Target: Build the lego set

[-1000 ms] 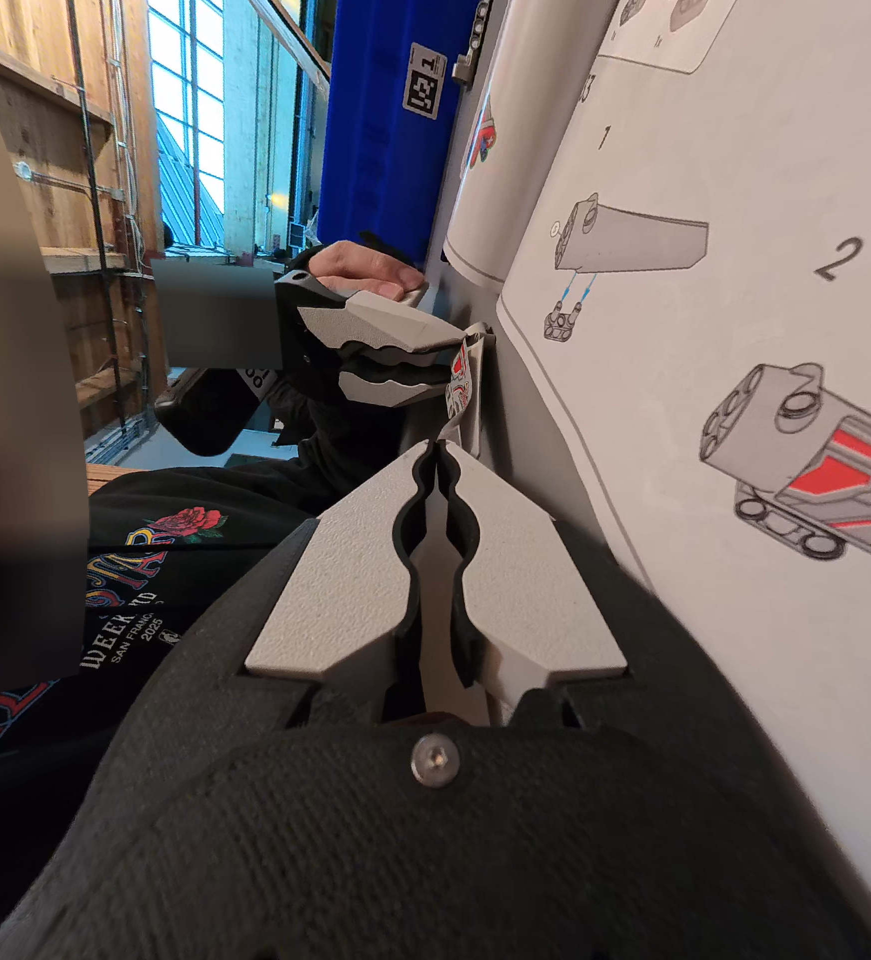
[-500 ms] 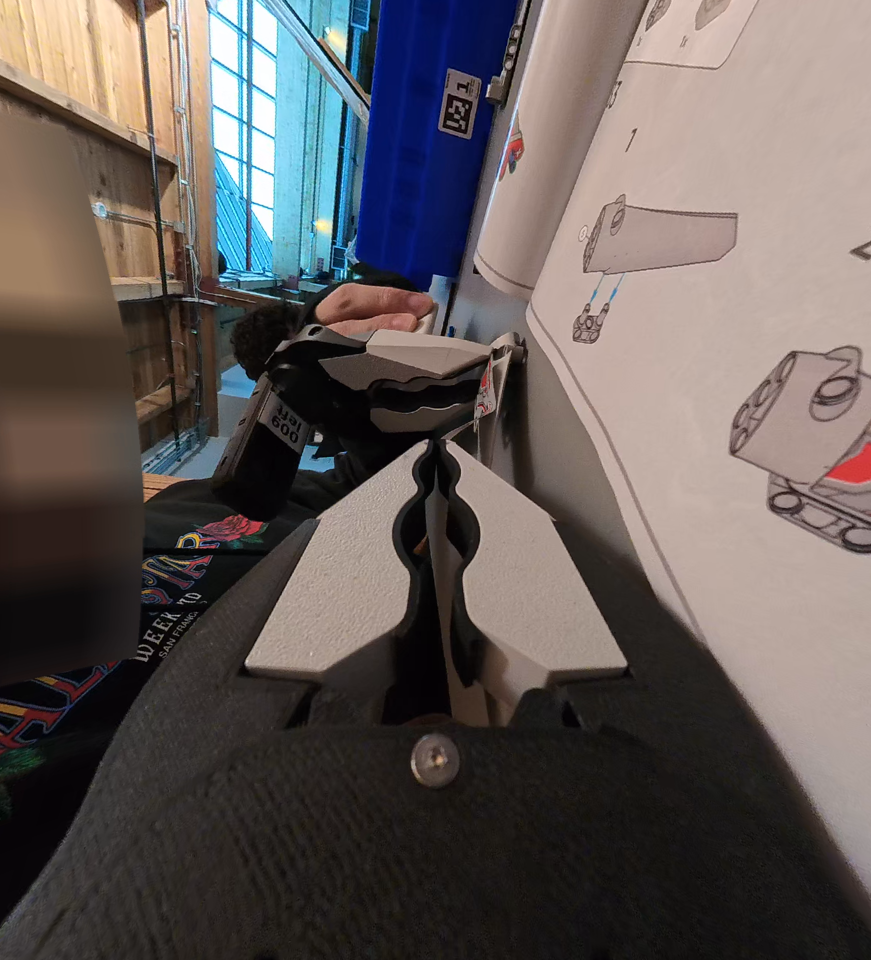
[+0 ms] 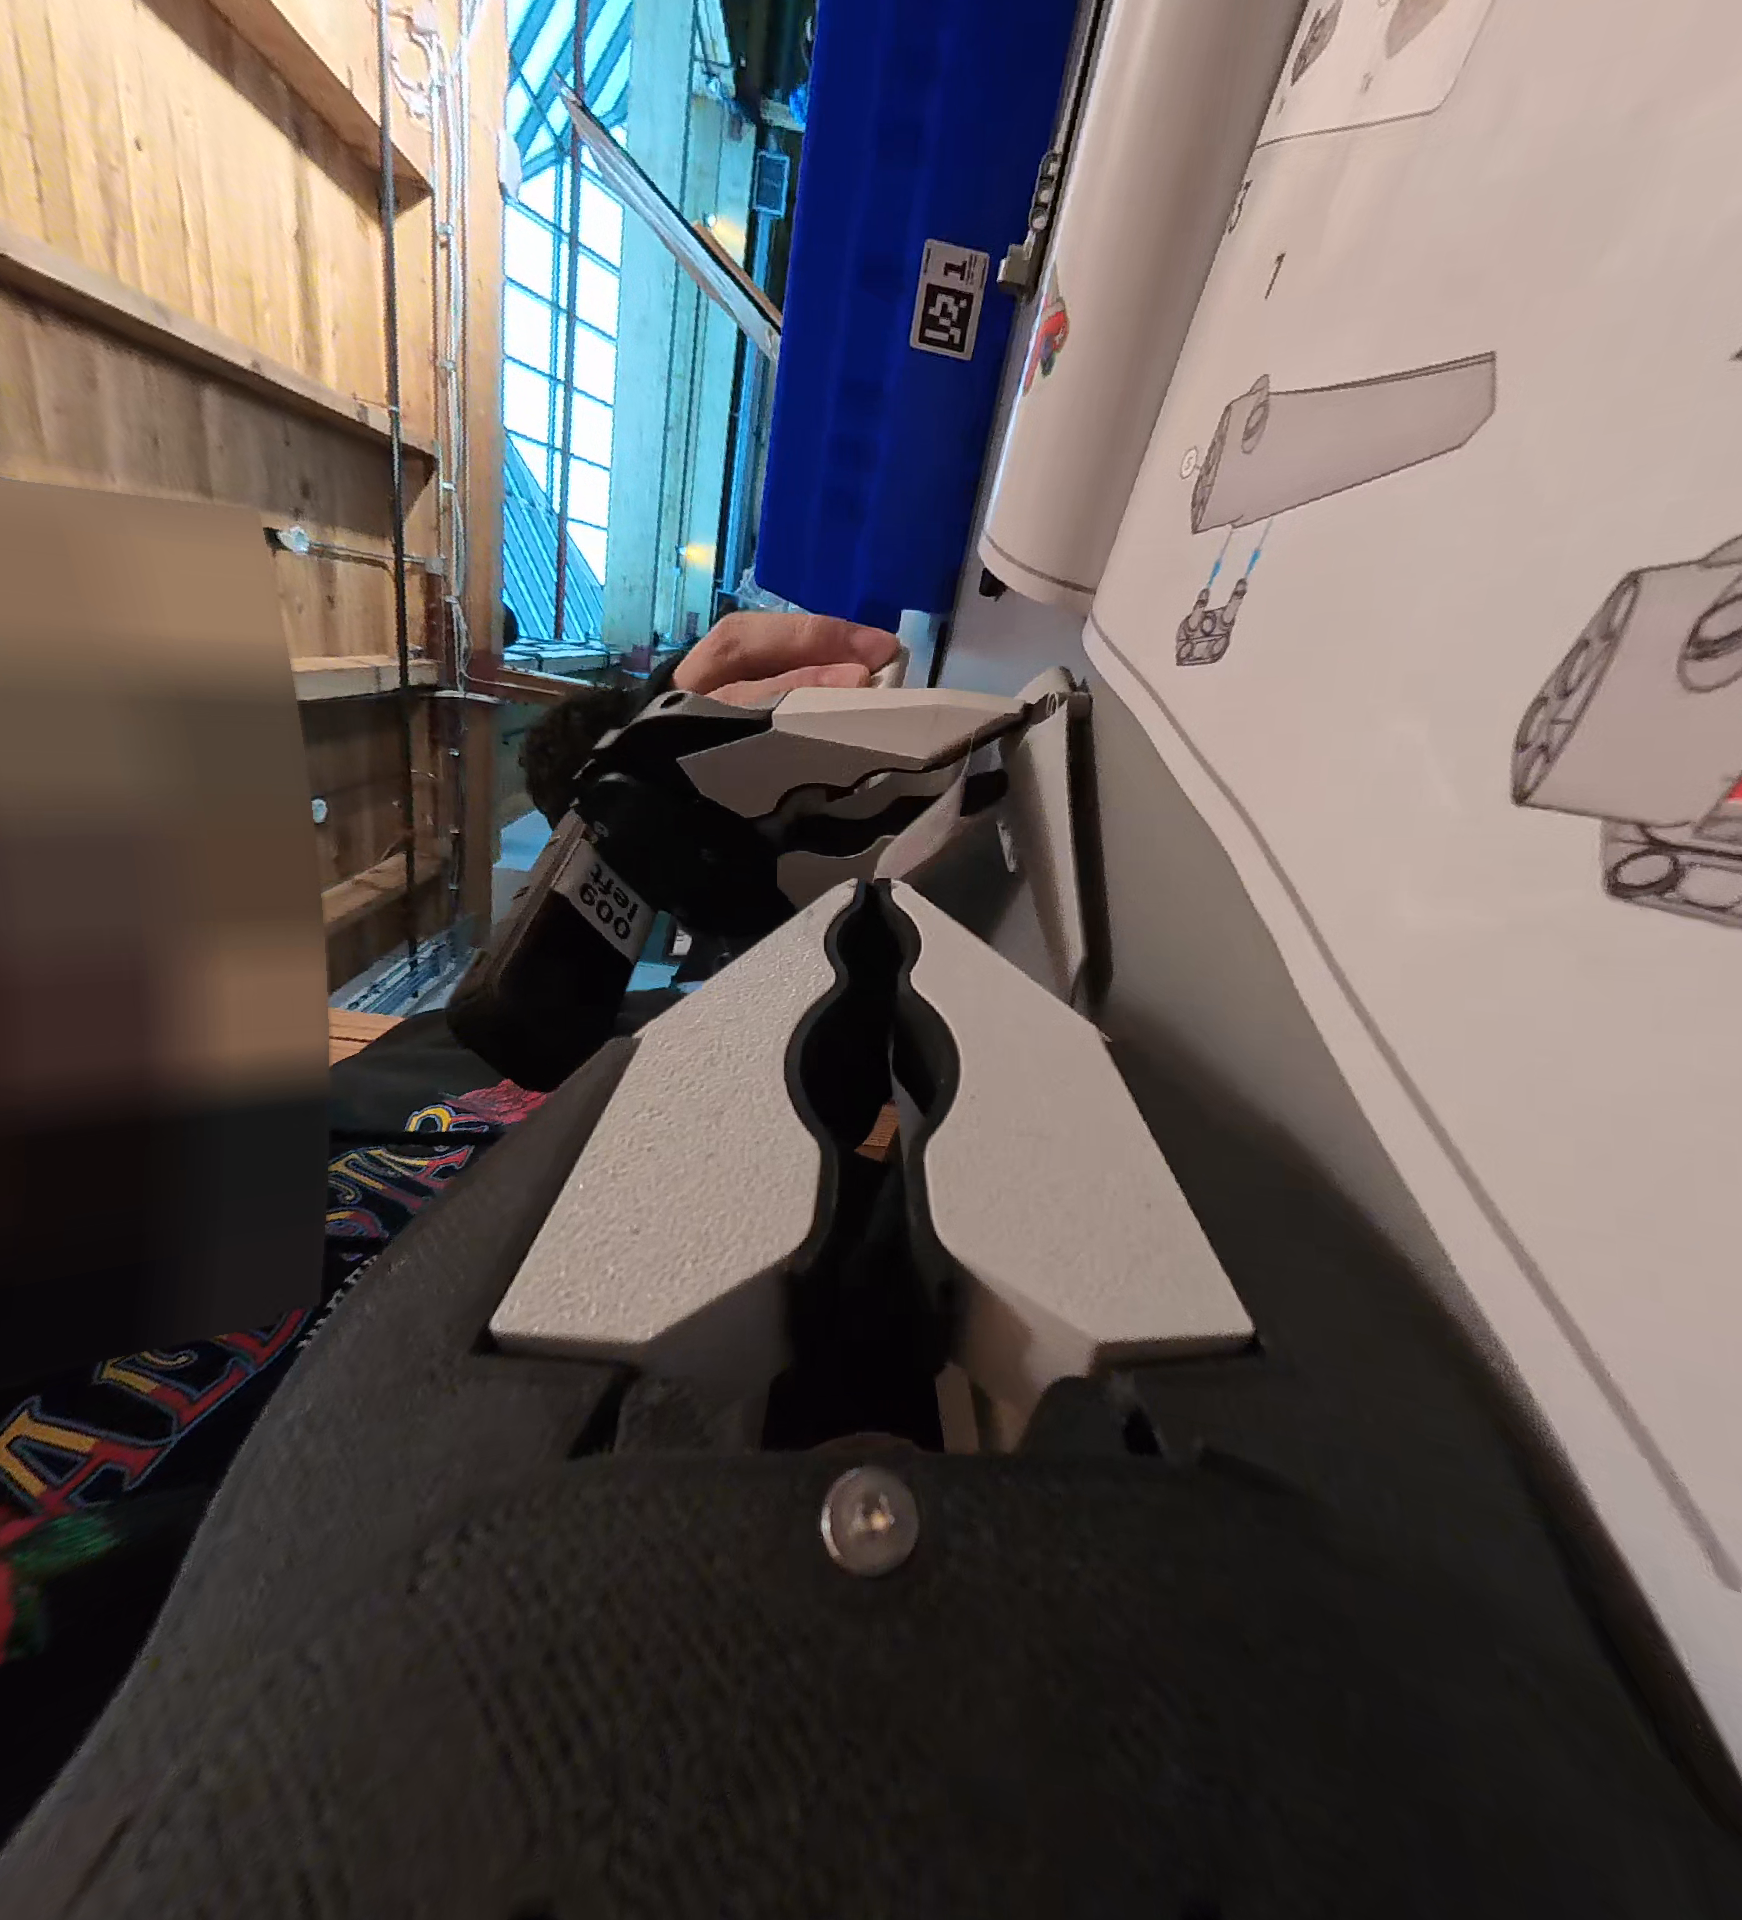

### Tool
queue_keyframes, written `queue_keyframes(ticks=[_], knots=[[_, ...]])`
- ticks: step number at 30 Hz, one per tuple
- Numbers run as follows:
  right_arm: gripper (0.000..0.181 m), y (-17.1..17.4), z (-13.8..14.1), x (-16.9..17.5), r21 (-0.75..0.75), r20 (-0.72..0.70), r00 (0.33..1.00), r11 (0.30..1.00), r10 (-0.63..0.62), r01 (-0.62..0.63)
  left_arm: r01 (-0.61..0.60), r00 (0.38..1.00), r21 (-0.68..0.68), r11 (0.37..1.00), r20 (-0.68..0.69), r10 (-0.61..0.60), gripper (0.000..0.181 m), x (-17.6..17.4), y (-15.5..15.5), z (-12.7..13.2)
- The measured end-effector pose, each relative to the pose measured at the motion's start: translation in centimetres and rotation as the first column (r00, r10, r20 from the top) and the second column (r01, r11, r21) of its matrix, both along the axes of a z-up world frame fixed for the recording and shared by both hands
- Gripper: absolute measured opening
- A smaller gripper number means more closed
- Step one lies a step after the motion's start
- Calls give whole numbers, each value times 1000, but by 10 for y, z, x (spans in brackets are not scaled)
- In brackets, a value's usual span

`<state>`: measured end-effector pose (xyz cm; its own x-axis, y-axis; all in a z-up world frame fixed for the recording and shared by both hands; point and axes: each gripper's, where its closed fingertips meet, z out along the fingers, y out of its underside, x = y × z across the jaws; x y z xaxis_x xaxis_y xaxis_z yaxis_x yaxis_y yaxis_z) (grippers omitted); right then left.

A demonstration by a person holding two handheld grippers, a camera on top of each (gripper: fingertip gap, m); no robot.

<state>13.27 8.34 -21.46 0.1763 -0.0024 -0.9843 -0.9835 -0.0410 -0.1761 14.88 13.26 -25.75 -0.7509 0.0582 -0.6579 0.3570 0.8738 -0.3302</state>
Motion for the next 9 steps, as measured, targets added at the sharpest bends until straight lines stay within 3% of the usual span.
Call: queue_keyframes(ticks=[1, 9], knots=[[0, 1, -1, -1, -6, 1, 1000, 1000, -4, 4, -8, 1000, -7, 1000, -11, 8, 11, 0, 0, 0], [0, -3, -1, 3, -8, 12, 997, 997, -82, 82, -54, 993, -105, 993, -110, 43, 12, 1, 1, 0]])
